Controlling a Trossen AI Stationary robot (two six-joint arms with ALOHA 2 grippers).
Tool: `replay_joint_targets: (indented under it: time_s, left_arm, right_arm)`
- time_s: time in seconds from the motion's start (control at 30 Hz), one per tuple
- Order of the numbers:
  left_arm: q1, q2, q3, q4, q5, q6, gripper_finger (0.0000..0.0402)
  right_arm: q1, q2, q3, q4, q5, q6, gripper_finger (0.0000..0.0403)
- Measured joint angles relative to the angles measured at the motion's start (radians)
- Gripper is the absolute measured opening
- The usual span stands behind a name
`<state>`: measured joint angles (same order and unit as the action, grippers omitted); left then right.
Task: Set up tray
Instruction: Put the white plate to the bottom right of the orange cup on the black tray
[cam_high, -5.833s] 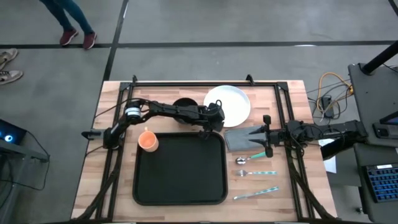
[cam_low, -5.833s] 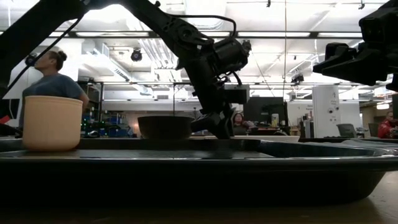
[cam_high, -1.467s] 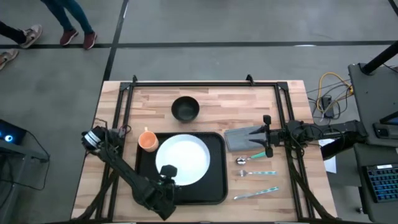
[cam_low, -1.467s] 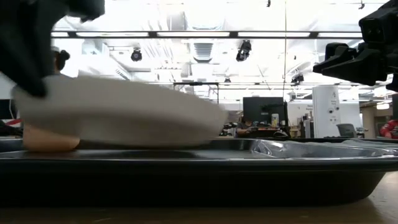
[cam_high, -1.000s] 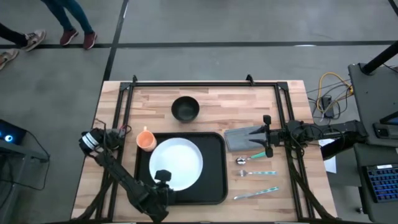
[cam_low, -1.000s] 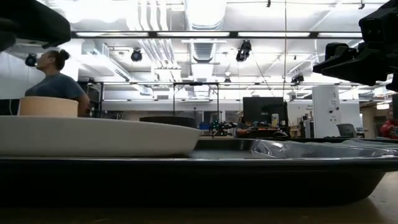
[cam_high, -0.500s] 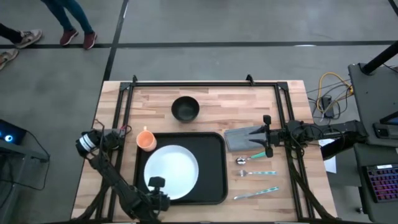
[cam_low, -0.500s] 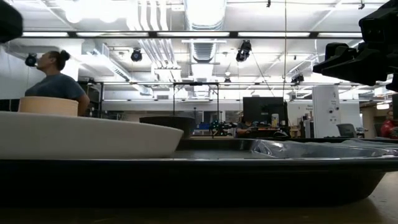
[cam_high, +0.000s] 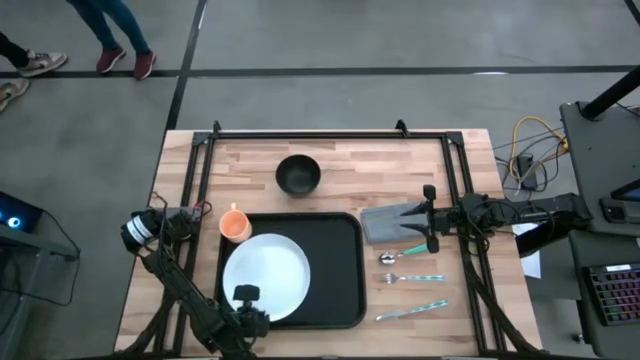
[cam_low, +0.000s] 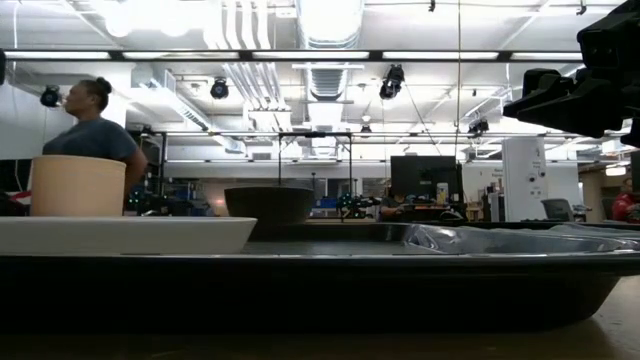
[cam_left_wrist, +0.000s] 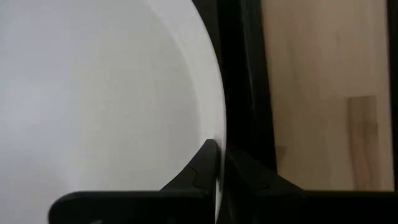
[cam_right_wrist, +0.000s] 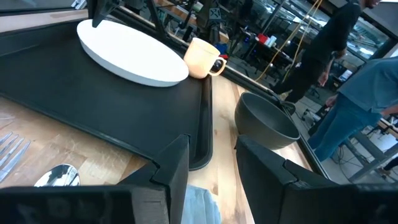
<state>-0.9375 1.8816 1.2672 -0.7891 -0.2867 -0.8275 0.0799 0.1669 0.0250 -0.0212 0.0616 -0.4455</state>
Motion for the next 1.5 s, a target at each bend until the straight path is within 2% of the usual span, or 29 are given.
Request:
replay_joint_targets:
  time_s: [0.3,0.67,0.83,1.23,1.5]
  left_arm:
    - [0.001,0.0,0.005,0.002,0.023,-0.008,0.0014]
    - [0.01,0.0,0.003,-0.014,0.019,-0.008,0.0101]
    - [0.027,0.0,0.009,-0.023,0.018,0.006,0.0125]
    - [0.12,-0.005,0.075,-0.085,0.016,0.177,0.0132]
    - [0.133,-0.006,0.089,-0.116,0.045,0.163,0.0132]
  right_arm:
    - [0.0,0.0,0.0,0.0,0.0,0.0,0.0123]
    - [0.0,0.0,0.0,0.0,0.0,0.0,0.0123]
    - [0.0,0.0,0.0,0.0,0.0,0.0,0.0123]
    - [0.0,0.0,0.0,0.0,0.0,0.0,0.0123]
    - [0.0,0.0,0.0,0.0,0.0,0.0,0.0123]
